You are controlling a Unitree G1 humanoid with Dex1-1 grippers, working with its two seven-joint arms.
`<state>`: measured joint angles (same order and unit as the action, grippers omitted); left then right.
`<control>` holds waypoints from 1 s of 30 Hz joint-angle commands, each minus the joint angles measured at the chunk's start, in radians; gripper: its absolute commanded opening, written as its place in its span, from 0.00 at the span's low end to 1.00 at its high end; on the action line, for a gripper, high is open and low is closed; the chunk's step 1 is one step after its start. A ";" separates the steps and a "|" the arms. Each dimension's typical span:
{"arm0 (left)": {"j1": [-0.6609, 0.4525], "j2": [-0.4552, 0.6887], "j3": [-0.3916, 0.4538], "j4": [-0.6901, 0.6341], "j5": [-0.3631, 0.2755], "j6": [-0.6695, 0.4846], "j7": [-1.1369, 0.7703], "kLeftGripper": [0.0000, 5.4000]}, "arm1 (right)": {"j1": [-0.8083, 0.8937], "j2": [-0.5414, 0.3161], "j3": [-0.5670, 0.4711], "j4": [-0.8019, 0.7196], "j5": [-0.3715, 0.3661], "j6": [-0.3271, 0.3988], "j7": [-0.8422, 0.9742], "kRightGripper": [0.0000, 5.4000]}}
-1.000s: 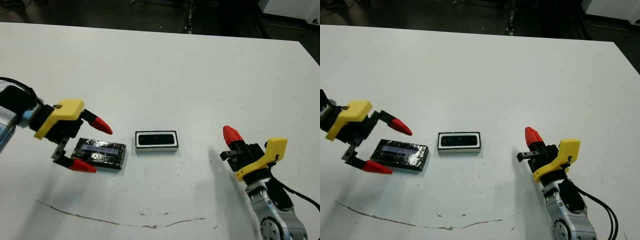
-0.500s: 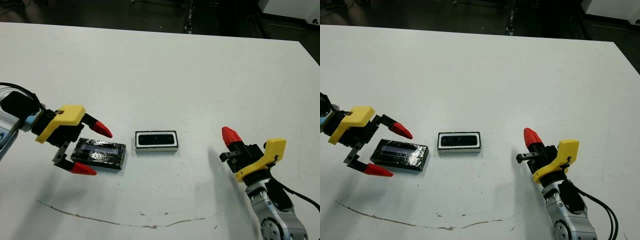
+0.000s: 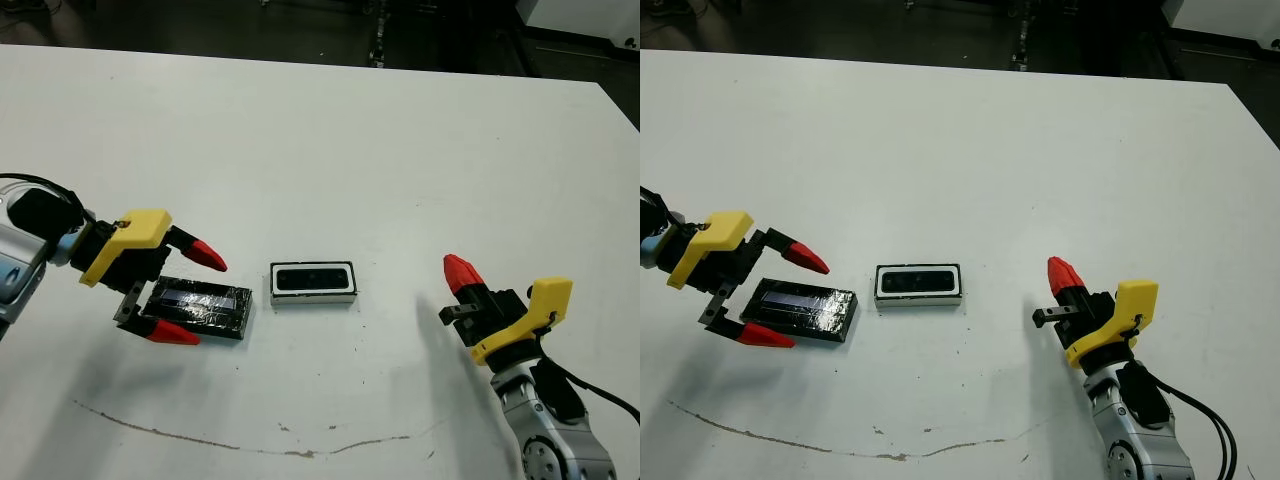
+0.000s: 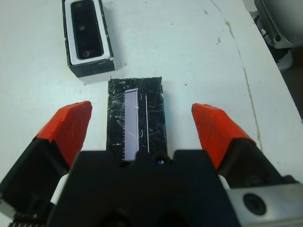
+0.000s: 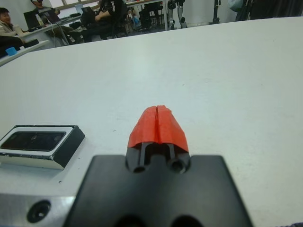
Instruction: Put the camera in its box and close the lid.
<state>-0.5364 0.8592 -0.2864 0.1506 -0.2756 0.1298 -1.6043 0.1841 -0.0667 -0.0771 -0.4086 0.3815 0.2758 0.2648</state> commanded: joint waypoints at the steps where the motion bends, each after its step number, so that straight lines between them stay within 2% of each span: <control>1: 0.008 -0.006 0.002 0.006 0.025 -0.003 0.007 1.00 | 0.013 -0.009 -0.003 0.007 0.000 -0.005 -0.002 0.00; 10: 0.008 -0.014 -0.009 0.005 0.077 -0.015 0.032 1.00 | 0.015 -0.012 0.000 0.011 -0.005 -0.014 0.004 0.00; 17: 0.016 -0.035 -0.002 0.029 0.080 -0.051 0.030 1.00 | 0.018 -0.012 0.003 0.009 -0.003 -0.013 0.004 0.00; 24: 0.024 -0.039 -0.014 0.026 0.106 -0.015 0.045 1.00 | 0.020 -0.013 0.006 0.008 -0.003 -0.018 0.006 0.00; 30: 0.030 -0.054 -0.012 0.049 0.109 -0.071 0.038 1.00 | 0.020 -0.013 0.006 0.008 0.005 -0.012 0.006 0.00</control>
<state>-0.5155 0.8103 -0.2913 0.1947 -0.1789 0.0644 -1.5663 0.1965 -0.0681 -0.0619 -0.4039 0.3810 0.2673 0.2697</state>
